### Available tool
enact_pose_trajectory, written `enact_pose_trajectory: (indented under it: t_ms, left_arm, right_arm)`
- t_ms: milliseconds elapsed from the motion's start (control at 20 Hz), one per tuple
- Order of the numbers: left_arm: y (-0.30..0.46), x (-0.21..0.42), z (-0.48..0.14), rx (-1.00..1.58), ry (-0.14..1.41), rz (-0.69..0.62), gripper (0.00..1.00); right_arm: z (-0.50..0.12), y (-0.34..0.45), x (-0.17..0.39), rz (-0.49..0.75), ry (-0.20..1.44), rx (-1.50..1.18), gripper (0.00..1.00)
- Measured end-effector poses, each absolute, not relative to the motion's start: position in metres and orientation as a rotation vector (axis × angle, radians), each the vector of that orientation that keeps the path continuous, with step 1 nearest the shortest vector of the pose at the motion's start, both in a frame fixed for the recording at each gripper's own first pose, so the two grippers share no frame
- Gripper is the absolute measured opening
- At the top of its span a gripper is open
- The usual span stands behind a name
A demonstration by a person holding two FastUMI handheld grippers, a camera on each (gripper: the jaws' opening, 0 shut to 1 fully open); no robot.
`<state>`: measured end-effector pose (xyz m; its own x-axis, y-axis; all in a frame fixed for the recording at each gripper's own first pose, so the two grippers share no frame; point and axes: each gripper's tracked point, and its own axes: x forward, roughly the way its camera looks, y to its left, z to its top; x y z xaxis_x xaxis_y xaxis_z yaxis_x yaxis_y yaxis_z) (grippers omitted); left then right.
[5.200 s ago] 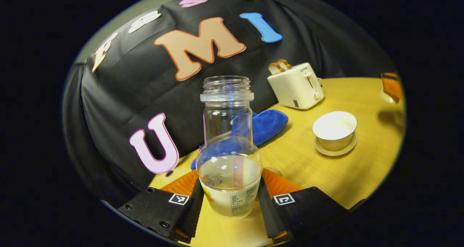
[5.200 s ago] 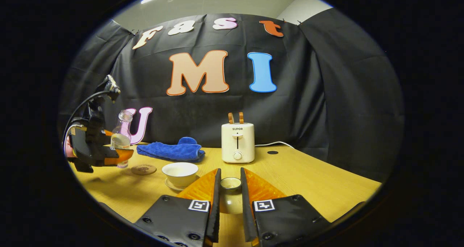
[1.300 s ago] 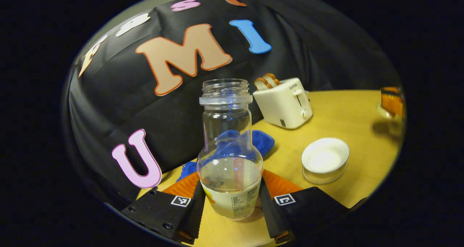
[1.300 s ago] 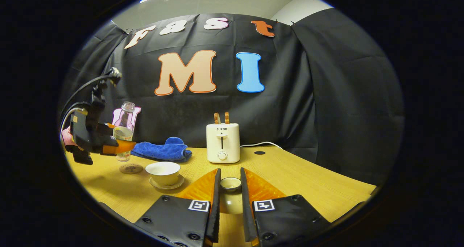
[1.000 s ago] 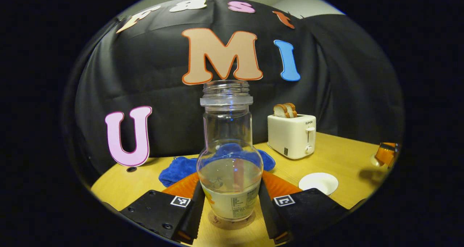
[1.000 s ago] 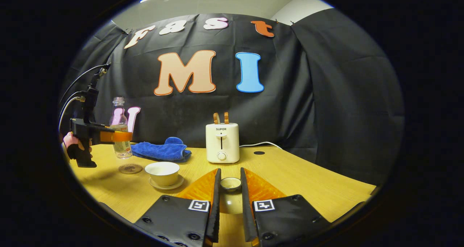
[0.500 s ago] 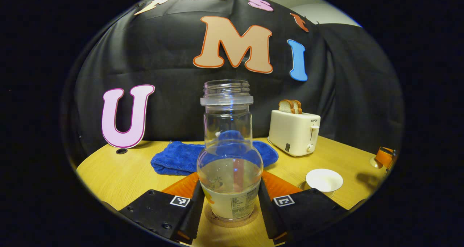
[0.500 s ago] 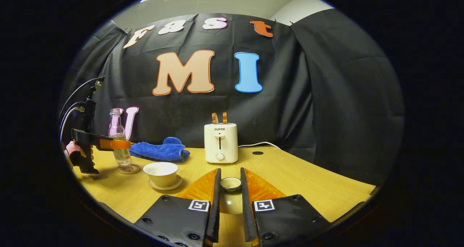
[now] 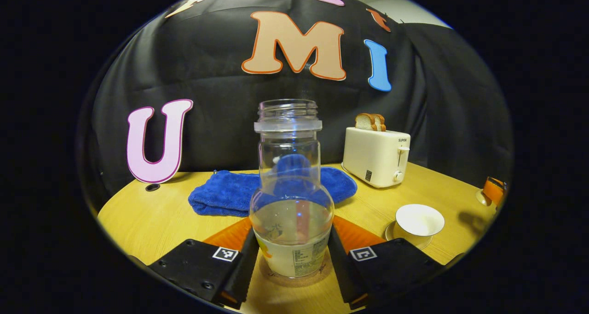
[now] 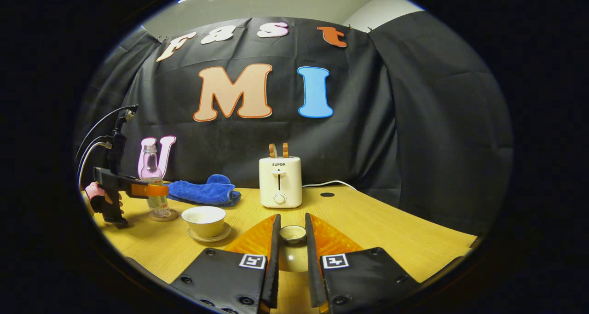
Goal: Open the teacup lid with one hand, grasp the water bottle and pour water into the teacup with the other hand; after pouring, place the water bottle on the coaster and then close the teacup lid.
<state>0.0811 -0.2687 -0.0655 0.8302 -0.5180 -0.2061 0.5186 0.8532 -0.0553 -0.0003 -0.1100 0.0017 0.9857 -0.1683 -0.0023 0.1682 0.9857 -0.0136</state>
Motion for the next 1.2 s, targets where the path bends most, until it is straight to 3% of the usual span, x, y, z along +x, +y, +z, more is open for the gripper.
enact_pose_trajectory:
  t_ms: [450, 500, 550, 650, 1200]
  left_arm:
    - [-0.269, 0.080, -0.072, -0.003, 0.245, -0.556, 0.75]
    - [-0.268, 0.080, -0.072, -0.001, 0.239, -0.550, 0.78]
    - [-0.265, 0.081, -0.067, 0.005, 0.218, -0.542, 0.89]
    - [-0.264, 0.077, -0.062, 0.020, 0.189, -0.544, 0.99]
    - [-0.251, 0.053, -0.067, 0.025, 0.153, -0.508, 0.98]
  right_arm:
    - [0.001, -0.110, 0.000, -0.169, 0.002, -0.013, 0.30]
    - [0.001, -0.110, 0.000, -0.169, 0.002, -0.013, 0.30]
    - [0.002, -0.110, 0.000, -0.169, 0.002, -0.013, 0.30]
    - [0.001, -0.110, 0.000, -0.169, 0.002, -0.013, 0.30]
    - [0.001, -0.110, -0.001, -0.169, 0.002, -0.014, 0.29]
